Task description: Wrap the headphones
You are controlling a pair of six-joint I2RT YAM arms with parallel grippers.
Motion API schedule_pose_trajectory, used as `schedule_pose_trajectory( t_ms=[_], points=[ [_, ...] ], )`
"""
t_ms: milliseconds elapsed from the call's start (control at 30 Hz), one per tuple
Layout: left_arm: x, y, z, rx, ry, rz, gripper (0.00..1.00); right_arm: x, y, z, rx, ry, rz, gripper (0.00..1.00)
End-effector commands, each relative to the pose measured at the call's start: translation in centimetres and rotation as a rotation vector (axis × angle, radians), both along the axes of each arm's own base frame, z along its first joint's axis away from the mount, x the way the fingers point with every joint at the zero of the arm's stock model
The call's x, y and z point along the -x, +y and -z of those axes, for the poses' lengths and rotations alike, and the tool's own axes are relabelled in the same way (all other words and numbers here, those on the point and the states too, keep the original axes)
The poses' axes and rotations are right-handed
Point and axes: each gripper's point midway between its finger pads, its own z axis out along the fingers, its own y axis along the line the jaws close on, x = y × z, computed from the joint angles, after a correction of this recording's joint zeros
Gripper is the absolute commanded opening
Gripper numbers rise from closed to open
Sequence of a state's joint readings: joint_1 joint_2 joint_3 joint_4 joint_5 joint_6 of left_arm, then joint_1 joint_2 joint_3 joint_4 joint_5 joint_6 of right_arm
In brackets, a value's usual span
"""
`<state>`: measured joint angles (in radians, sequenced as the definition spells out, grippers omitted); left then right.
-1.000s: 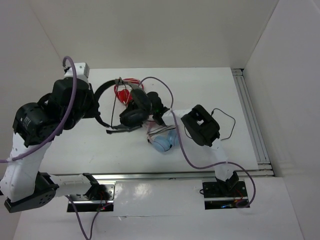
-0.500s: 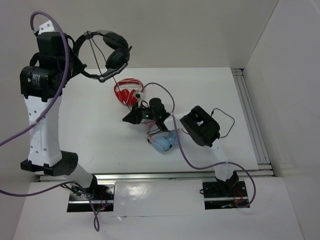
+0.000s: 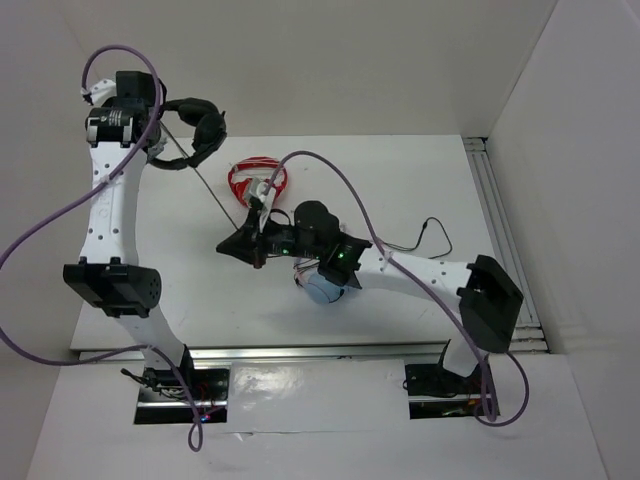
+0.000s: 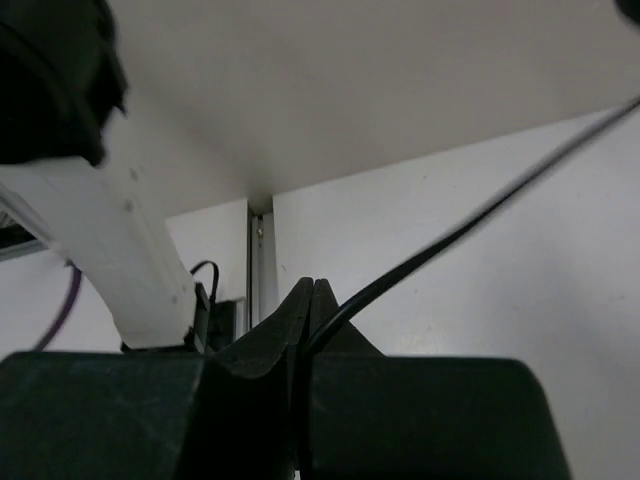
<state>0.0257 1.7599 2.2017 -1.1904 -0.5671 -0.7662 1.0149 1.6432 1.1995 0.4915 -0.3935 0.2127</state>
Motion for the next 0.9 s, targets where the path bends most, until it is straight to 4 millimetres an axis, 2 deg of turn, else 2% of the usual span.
schedule_pose_trajectory(
  t_ms=[0,33,67,100,133,167,200,233,267,300,333,367,433,500,533,567,633,667,700,733,767,800,833,867],
  points=[
    [-0.2,1.0,1.3,-0.023,0.007,-0.103,0.00,1.2,-0.5,-2.1,0.108,-0.070,0.083,0.00],
    [-0.3,0.7,2.3,-0.043,0.042,-0.101,0.00,0.9,-0.7,-4.3,0.084,-0.092,0.100,0.00],
    [-0.1,0.6,2.9,-0.079,0.068,-0.109,0.00,1.4,-0.9,-4.9,0.101,-0.094,0.104,0.00],
    [0.1,-0.5,4.5,-0.103,0.126,-0.072,0.00,1.5,-1.2,-6.3,0.093,-0.114,0.105,0.00],
    [0.2,-1.5,5.4,-0.105,0.159,-0.034,0.00,1.2,-1.5,-9.0,0.066,-0.145,0.127,0.00],
    [0.2,-2.5,5.8,-0.109,0.174,0.015,0.00,0.6,-1.6,-9.5,0.084,-0.161,0.154,0.00],
    [0.8,-3.3,5.8,-0.131,0.197,0.062,0.00,-0.9,-2.3,-8.8,0.162,-0.181,0.231,0.00],
    [1.7,-5.3,7.4,-0.151,0.254,0.132,0.00,-2.2,-3.1,-9.2,0.196,-0.209,0.285,0.00],
    [1.1,-6.4,7.5,-0.172,0.225,0.186,0.00,-4.0,-3.8,-10.2,0.214,-0.230,0.360,0.00],
    [2.1,-7.2,6.9,-0.188,0.218,0.241,0.00,-7.1,-6.4,-9.5,0.290,-0.242,0.472,0.00],
    [3.0,-8.5,8.3,-0.203,0.264,0.315,0.00,-8.6,-7.4,-9.0,0.331,-0.244,0.510,0.00],
    [3.3,-9.6,8.5,-0.185,0.255,0.371,0.00,-9.8,-8.8,-9.9,0.344,-0.256,0.559,0.00],
    [4.7,-11.2,8.2,-0.187,0.241,0.500,0.00,-12.3,-11.9,-8.7,0.463,-0.303,0.635,0.00],
    [5.9,-13.1,8.1,-0.158,0.231,0.621,0.00,-12.6,-13.2,-7.8,0.558,-0.351,0.630,0.00],
    [6.5,-13.3,7.9,-0.178,0.231,0.655,0.00,-13.1,-14.0,-7.4,0.589,-0.357,0.635,0.00],
    [7.7,-14.4,7.3,-0.183,0.206,0.698,0.00,-13.3,-14.7,-8.1,0.595,-0.372,0.652,0.00],
    [9.2,-14.8,7.0,-0.220,0.212,0.735,0.00,-13.5,-16.0,-8.7,0.599,-0.410,0.684,0.00],
    [10.1,-15.8,6.8,-0.226,0.215,0.777,0.00,-13.7,-16.4,-8.9,0.593,-0.414,0.714,0.00],
    [11.0,-16.0,6.6,-0.235,0.209,0.794,0.00,-14.0,-17.4,-8.6,0.609,-0.434,0.736,0.00],
    [11.6,-16.5,6.6,-0.237,0.202,0.817,0.00,-15.0,-18.0,-9.1,0.592,-0.449,0.805,0.00],
    [12.7,-17.8,6.8,-0.223,0.208,0.883,0.00,-15.1,-18.4,-8.5,0.603,-0.459,0.820,0.00],
    [13.9,-18.5,7.1,-0.230,0.216,0.927,0.00,-15.9,-19.4,-9.5,0.572,-0.475,0.866,0.00],
    [14.0,-18.4,6.8,-0.228,0.205,0.926,0.00,-16.3,-19.8,-9.0,0.582,-0.469,0.869,0.00],
    [14.9,-19.3,7.8,-0.241,0.238,0.972,0.00,-16.6,-20.0,-10.2,0.540,-0.457,0.855,0.00]
  ],
)
